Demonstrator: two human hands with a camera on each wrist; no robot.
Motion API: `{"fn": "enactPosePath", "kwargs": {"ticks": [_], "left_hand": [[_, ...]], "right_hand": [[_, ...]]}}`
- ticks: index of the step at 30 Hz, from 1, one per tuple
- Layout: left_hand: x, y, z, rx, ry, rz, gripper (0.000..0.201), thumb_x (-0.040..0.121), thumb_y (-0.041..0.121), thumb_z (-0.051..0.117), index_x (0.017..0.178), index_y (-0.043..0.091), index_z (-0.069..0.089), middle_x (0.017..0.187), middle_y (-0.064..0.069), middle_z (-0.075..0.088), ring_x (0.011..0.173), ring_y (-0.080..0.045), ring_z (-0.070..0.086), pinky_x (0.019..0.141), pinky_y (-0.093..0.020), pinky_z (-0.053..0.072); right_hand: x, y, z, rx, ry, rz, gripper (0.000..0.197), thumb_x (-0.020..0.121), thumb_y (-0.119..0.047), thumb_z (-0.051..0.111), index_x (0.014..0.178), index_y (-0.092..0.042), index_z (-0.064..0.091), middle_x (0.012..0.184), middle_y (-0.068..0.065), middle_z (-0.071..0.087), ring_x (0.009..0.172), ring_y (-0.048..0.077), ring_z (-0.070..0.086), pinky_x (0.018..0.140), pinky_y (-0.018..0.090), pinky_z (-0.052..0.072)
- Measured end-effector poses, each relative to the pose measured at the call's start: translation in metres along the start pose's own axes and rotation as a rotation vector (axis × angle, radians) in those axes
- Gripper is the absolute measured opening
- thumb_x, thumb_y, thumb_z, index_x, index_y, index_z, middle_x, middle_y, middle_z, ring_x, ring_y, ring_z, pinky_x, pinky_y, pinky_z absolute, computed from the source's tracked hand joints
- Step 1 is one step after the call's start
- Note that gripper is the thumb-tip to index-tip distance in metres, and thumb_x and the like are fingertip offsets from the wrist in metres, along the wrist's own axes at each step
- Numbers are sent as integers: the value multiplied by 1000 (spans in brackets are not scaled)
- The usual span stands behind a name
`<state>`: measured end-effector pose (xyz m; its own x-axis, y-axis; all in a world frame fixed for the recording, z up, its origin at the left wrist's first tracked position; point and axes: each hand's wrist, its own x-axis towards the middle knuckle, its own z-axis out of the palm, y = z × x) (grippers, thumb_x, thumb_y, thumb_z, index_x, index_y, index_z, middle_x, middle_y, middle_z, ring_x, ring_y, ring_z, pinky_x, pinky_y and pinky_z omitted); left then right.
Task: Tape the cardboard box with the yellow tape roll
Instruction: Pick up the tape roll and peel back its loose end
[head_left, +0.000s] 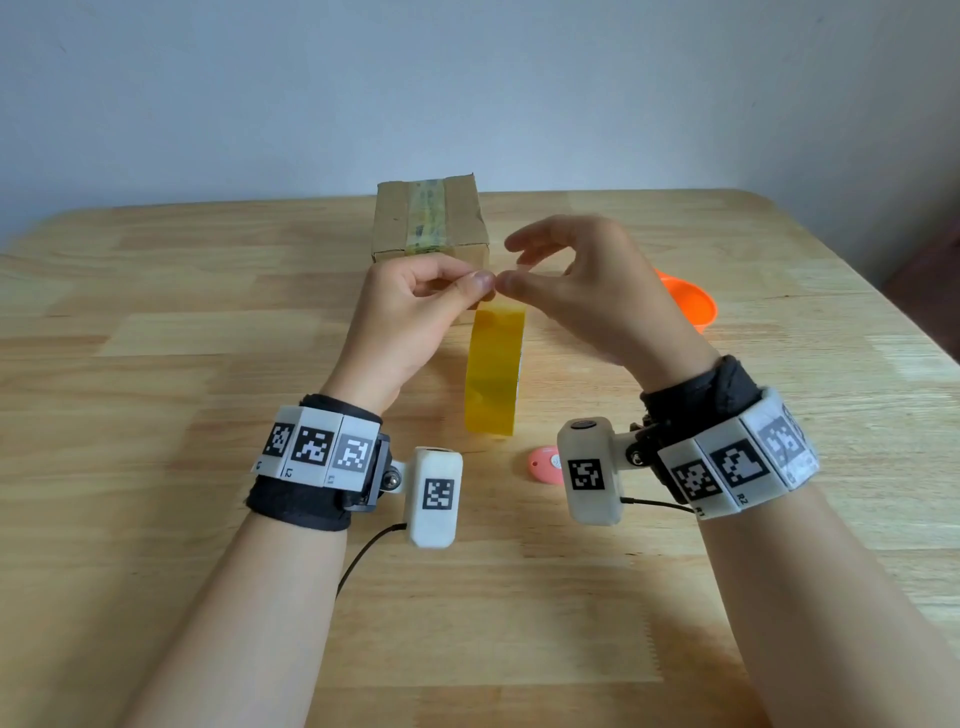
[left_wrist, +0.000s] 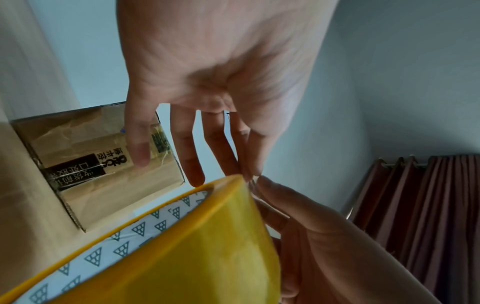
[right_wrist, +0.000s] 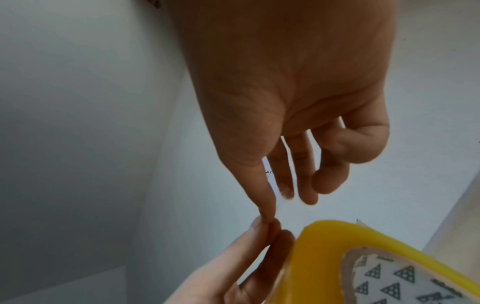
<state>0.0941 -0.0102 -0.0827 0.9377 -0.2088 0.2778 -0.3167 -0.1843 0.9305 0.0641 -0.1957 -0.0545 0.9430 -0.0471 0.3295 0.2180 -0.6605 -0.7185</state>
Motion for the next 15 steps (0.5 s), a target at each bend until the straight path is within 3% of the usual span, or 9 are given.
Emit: {"fn": "enactPosePath", "kwargs": {"ticks": [2,5,9,13,15], "left_hand": [[0,0,-1,1,2,4,11,92,23,75,84,29,79,85,7,82,86,-7,76,77,-23,57],[0,-1,-1,-17,5,-3,10,92,21,75,85,27,80,86,6,82,87,-9,76,84,-32,61],[1,-4,-1,-46,-3,-38,8,94,23,73,92,27,80,90,6,82,93,-9,76,92,-38,61],[1,-9,2,-92,-43,-95,11,93,25,73,101,30,79,98,3,82,101,-16,76,95,-53,58],[2,-12,4,-121,-59,-96,23,90,21,77,112,29,76,100,2,82,97,-15,76,85,-44,62]], "right_hand": [[0,1,-1,-52,-2,-4,25,88,-36,76,111,-25,77,103,-11,72,83,-7,61,71,12,42],[1,4,-2,8,-26,10,11,92,-27,72,98,-23,81,93,-13,76,62,-18,57,60,6,36],[1,2,-1,31,-21,11,10,92,-26,70,93,-23,80,90,-12,76,58,-18,56,58,7,37],[0,-1,2,-2,0,-1,12,91,-25,68,91,-22,80,85,-13,74,58,-18,54,54,3,35],[0,-2,2,-8,0,12,12,92,-25,68,91,-23,80,81,-14,73,55,-17,53,52,5,33]]}}
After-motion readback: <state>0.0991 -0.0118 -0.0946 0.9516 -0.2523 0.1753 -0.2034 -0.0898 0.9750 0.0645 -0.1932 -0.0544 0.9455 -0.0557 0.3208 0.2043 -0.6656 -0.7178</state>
